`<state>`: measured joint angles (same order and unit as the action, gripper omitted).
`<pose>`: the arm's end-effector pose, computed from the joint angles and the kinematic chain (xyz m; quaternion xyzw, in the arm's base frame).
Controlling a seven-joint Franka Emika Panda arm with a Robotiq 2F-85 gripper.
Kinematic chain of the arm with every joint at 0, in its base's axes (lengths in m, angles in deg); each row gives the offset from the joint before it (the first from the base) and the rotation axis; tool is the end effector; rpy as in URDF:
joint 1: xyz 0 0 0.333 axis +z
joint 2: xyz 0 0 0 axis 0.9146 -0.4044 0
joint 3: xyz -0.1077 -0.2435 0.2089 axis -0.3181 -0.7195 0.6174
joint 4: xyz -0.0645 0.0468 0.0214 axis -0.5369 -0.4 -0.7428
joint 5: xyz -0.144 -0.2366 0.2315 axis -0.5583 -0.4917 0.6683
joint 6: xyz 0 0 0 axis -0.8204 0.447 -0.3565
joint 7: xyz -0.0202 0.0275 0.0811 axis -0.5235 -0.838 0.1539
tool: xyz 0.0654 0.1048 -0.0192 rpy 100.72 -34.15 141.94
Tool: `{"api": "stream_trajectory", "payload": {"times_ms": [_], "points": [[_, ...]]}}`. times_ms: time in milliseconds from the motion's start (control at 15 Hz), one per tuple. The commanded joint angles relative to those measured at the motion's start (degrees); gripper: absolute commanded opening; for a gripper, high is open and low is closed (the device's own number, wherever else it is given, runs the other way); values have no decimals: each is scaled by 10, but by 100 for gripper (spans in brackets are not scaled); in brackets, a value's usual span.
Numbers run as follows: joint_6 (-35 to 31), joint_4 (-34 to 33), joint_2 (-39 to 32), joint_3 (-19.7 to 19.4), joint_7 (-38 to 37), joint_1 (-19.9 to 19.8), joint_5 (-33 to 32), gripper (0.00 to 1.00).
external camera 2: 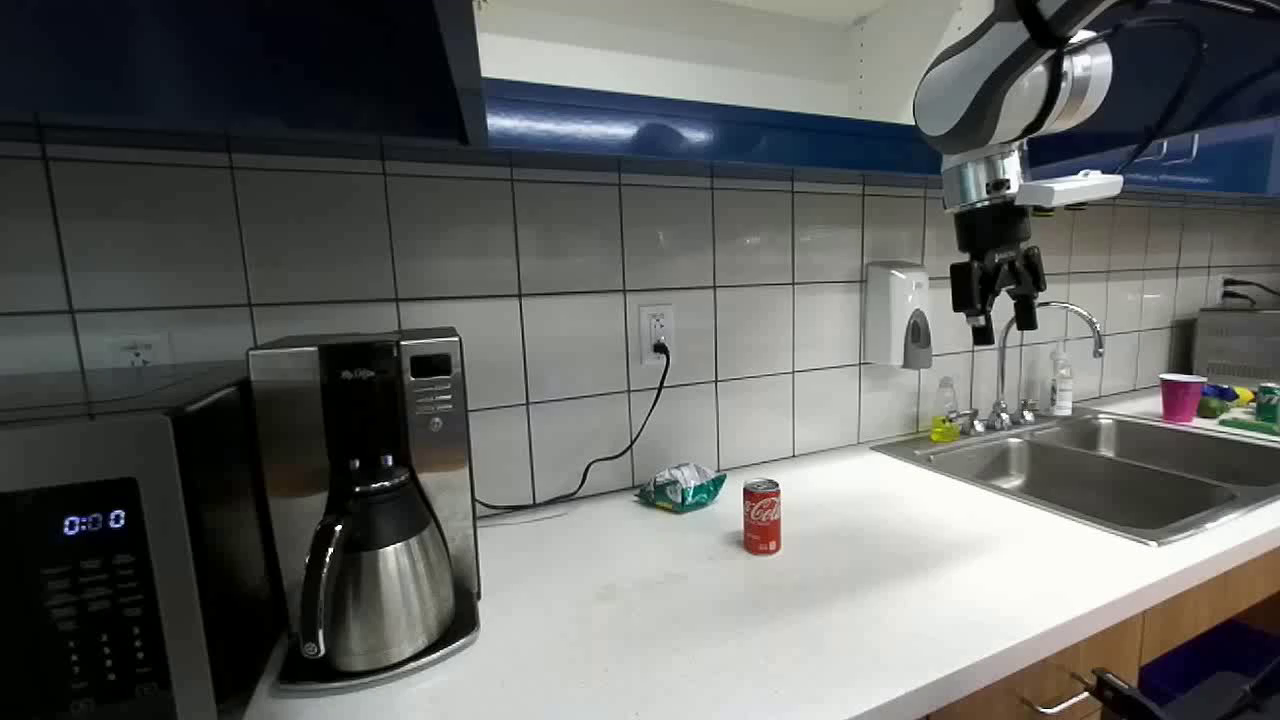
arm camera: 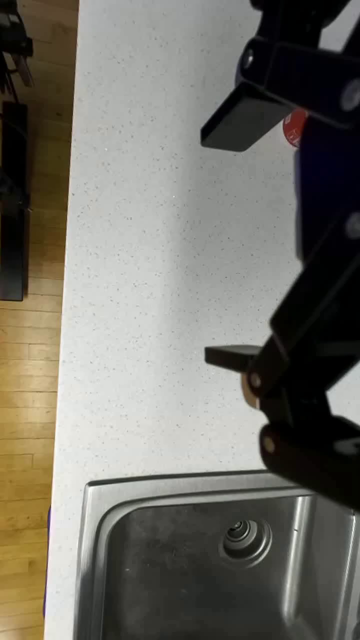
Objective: Put the red can inside the open cabinet
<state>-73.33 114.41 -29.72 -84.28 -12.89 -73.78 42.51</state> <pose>0.3551 -0.1712 0.4938 0.9945 0.0596 -0.0486 0.0715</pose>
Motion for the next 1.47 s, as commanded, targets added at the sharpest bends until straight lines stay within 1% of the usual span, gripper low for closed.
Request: {"api": "stream_trajectory", "payload": {"times_ms": [0, 933, 1200, 1400], "points": [[1, -1, 0, 3, 1, -3, 1, 100], [1, -1, 0, 3, 1, -3, 1, 100], [-35, -7, -34, 8, 5, 9, 5, 100], [-81, -9, -80, 14, 8, 24, 14, 100]]}}
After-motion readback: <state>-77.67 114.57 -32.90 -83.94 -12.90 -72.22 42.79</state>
